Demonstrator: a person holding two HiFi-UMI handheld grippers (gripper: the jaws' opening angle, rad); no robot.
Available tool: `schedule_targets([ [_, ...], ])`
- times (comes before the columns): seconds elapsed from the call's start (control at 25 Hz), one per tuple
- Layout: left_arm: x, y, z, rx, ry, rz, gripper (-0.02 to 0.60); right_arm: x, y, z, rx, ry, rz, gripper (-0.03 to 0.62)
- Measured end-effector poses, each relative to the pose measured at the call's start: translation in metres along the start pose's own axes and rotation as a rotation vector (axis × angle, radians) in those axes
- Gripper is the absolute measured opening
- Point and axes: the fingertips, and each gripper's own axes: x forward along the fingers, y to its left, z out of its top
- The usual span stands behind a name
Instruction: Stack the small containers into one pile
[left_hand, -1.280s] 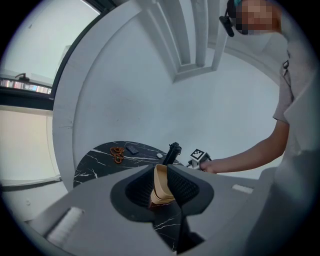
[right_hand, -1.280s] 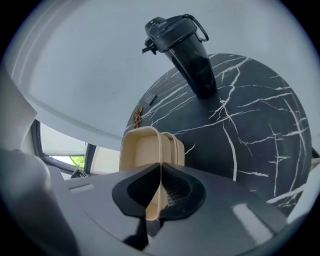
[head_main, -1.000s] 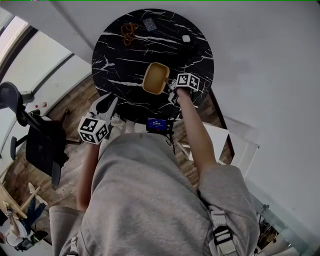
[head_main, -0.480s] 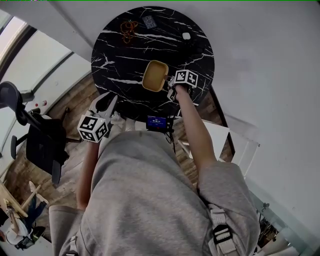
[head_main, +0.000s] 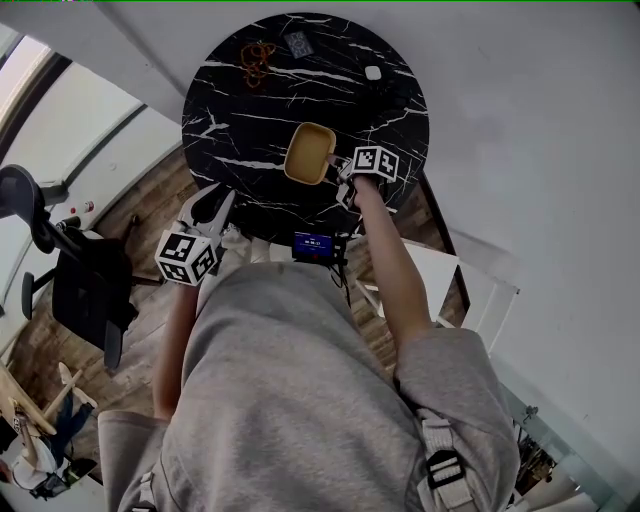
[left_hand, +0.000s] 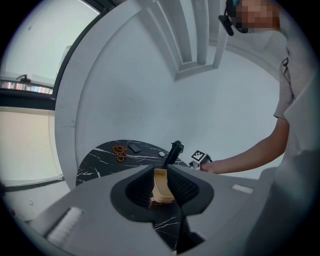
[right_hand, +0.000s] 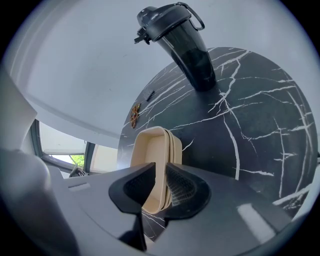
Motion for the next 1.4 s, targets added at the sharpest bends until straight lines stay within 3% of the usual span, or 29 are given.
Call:
schedule_targets([
  [0.68, 0.005, 0.002, -0.001, 0.01, 0.022, -0.008, 0.08, 0.007, 0.007, -0.005, -0.023, 0.0, 0.037, 0.049],
  [0.88, 0.008, 0.002, -0.002, 0.006, 0.024, -0.01, 0.08, 0.004, 0.018, -0.001, -0.03, -0.016, 0.071, 0.074],
  [1.08, 0.01, -0.001, -0.004, 0.014, 0.031, -0.022, 0.08, 0.0, 0.011, -0.001, -0.066, -0.028, 0.045, 0.084],
  [1.24, 0.014, -0.004, -0.001, 0.055, 0.03, -0.034, 0.079, -0.025, 0.044, 0.014, -0.176, -0.153, 0.129, 0.083],
  [1.4, 0.025, -0.02, 0.025, 0.178, -0.018, -0.057, 0.066, -0.104, 0.117, 0.036, -0.517, -0.496, 0.216, 0.086],
])
